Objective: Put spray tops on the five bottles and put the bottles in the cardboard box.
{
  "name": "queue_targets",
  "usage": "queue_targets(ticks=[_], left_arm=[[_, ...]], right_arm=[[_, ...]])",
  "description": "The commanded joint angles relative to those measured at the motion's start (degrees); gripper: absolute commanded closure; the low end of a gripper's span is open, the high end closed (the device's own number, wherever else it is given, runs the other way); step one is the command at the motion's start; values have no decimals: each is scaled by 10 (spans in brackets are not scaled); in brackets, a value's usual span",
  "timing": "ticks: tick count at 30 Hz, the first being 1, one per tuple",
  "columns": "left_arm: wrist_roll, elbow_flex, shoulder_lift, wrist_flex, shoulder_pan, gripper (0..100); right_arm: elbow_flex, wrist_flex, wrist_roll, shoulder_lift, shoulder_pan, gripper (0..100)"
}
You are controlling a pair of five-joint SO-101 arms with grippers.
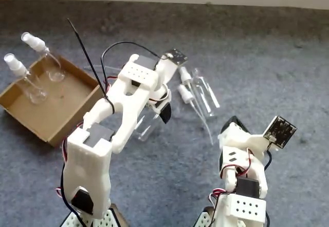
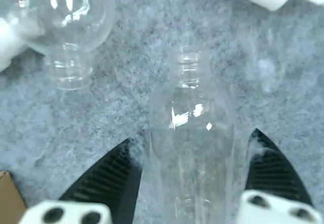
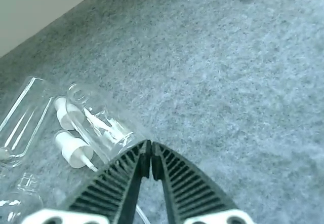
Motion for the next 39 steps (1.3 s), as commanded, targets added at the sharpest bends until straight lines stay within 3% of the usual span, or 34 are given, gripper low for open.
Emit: queue_targets(ticks=[1,5,20,24,39], left_arm=[[-5,-7,-1,-10,-3,718],[-3,-7,-1,-11,-4,774],[-2,-19,36,-9,7,780],[-1,-43,36,-8,10,834],[-1,-44,36,8,11,877]], right_arm=[[-2,1,8,-7,-4,988],[-2,1,8,-7,-4,988],[-2,1,8,-7,-4,988],[-2,1,8,-7,-4,988],[-2,1,8,-7,-4,988]])
